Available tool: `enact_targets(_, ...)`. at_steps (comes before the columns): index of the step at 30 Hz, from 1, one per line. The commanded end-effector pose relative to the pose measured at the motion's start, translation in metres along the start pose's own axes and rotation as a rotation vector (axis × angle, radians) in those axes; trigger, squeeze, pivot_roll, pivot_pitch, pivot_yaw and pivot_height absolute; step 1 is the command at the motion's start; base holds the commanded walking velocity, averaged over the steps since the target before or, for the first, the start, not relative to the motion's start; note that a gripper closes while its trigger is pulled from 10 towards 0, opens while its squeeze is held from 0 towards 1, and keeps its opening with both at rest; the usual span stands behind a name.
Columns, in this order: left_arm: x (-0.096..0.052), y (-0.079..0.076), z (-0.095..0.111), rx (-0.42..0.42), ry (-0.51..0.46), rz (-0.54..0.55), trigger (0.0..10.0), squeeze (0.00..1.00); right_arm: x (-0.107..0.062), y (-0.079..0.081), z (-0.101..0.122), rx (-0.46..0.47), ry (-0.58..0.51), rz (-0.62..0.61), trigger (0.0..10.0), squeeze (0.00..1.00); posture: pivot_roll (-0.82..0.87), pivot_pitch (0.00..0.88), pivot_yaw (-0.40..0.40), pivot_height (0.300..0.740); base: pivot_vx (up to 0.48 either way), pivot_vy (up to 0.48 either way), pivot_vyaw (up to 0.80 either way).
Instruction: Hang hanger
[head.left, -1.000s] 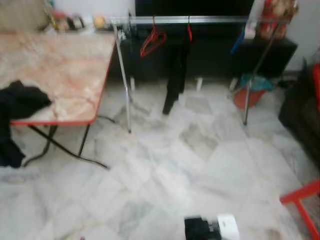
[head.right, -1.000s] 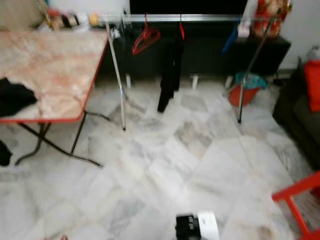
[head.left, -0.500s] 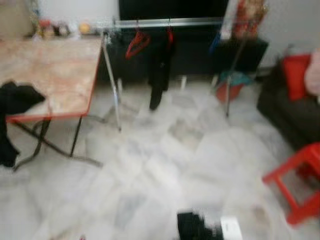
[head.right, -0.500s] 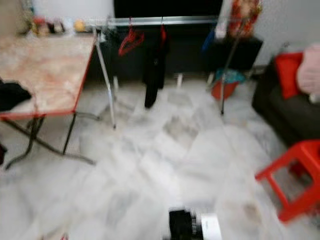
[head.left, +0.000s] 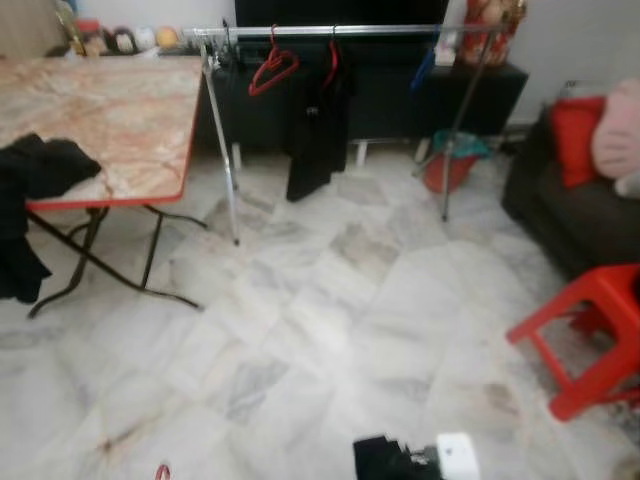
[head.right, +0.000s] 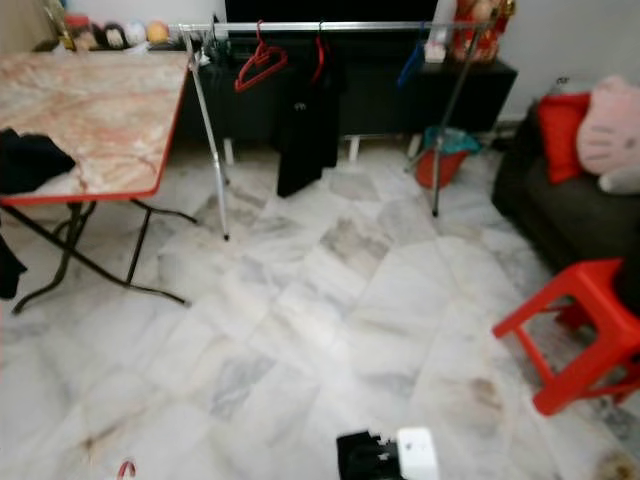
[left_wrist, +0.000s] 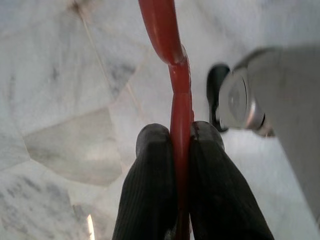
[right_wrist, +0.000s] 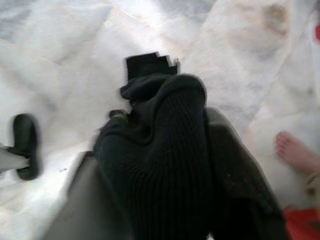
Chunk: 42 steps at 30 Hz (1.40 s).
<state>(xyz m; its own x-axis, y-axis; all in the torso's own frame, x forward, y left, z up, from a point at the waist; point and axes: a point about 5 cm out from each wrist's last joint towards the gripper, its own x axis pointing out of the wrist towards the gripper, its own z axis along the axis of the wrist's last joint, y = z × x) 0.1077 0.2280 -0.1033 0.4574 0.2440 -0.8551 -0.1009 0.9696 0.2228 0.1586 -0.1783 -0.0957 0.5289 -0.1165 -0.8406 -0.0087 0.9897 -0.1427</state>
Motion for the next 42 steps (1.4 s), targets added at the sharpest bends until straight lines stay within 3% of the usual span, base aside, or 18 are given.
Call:
enact_targets(1,0.001,-0.002,0.003,0.021,-0.004,-0.006,10.0,0.00,0.001,-0.007,0.004,0.016,-0.022,-0.023,10.0,0.00,0.13,0.006,-0.079,0.740,0.000,0.000,0.00)
enact_targets(5,0.001,-0.002,0.003,0.027,-0.007,-0.004,10.0,0.00,0.000,-0.007,0.005,0.027,-0.036,-0.030,10.0,0.00,0.13,0.002,-0.077,0.740,0.000,0.000,0.00)
enact_targets(17,0.001,0.000,0.015,0.028,-0.093,0.044,10.0,0.00,-0.001,-0.009,0.025,-0.002,-0.213,-0.065,10.0,0.00,0.15,0.003,-0.077,0.740,0.000,0.000,0.00)
enact_targets(19,0.001,0.001,0.017,0.016,-0.114,0.059,10.0,0.00,0.001,-0.017,0.064,0.004,-0.319,-0.082,10.0,0.00,0.15,0.003,-0.077,0.740,0.000,0.000,0.00)
enact_targets(21,0.001,0.001,0.018,0.011,-0.129,0.069,10.0,0.00,-0.001,-0.030,0.130,-0.025,-0.447,-0.106,10.0,0.00,0.15,0.007,-0.079,0.740,0.000,0.000,0.00)
enact_targets(25,-0.001,0.001,0.024,0.004,-0.190,0.102,10.0,0.00,-0.016,-0.034,0.191,-0.035,-0.639,-0.140,10.0,0.00,0.15,0.010,-0.087,0.740,0.000,0.000,0.00)
enact_targets(27,0.001,0.028,0.088,-0.009,-0.414,0.156,10.0,0.00,-0.021,-0.034,0.207,-0.072,-0.684,-0.148,10.0,0.00,0.15,0.011,-0.093,0.740,0.000,0.000,0.00)
enact_targets(28,-0.007,0.050,0.137,-0.016,-0.578,0.194,10.0,0.00,-0.026,-0.033,0.220,-0.087,-0.720,-0.139,10.0,0.00,0.15,0.012,-0.094,0.740,0.000,0.000,0.00)
enact_targets(32,-0.011,0.062,0.151,-0.019,-0.637,0.218,10.0,0.00,-0.031,-0.032,0.235,-0.129,-0.741,-0.122,10.0,0.00,0.15,0.014,-0.103,0.740,0.000,0.000,0.00)
enact_targets(33,-0.017,0.070,0.161,-0.027,-0.702,0.231,10.0,0.00,-0.033,-0.029,0.245,-0.171,-0.731,-0.092,10.0,0.00,0.15,0.016,-0.108,0.740,0.000,0.000,0.00)
enact_targets(37,-0.029,0.077,0.176,-0.044,-0.814,0.224,10.0,0.00,-0.031,-0.024,0.248,-0.228,-0.663,-0.040,10.0,0.00,0.16,0.020,-0.118,0.740,0.000,0.000,0.00)
enact_targets(39,-0.044,0.076,0.192,-0.045,-0.916,0.123,10.0,0.00,-0.032,-0.016,0.252,-0.275,-0.625,0.014,10.0,0.00,0.15,0.025,-0.123,0.740,0.000,0.000,0.00)
enact_targets(40,-0.044,0.076,0.192,-0.045,-0.916,0.123,10.0,0.00,-0.032,-0.016,0.252,-0.275,-0.625,0.014,10.0,0.00,0.15,0.025,-0.123,0.740,0.000,0.000,0.00)
enact_targets(41,-0.052,0.072,0.198,0.037,-0.923,0.036,10.0,0.00,-0.033,-0.013,0.256,-0.283,-0.610,0.027,10.0,0.00,0.16,0.028,-0.126,0.740,0.000,0.000,0.00)
enact_targets(42,-0.055,0.071,0.200,0.065,-0.919,0.011,10.0,0.00,-0.033,-0.012,0.256,-0.284,-0.600,0.036,10.0,0.00,0.16,0.028,-0.126,0.740,0.000,0.000,0.00)
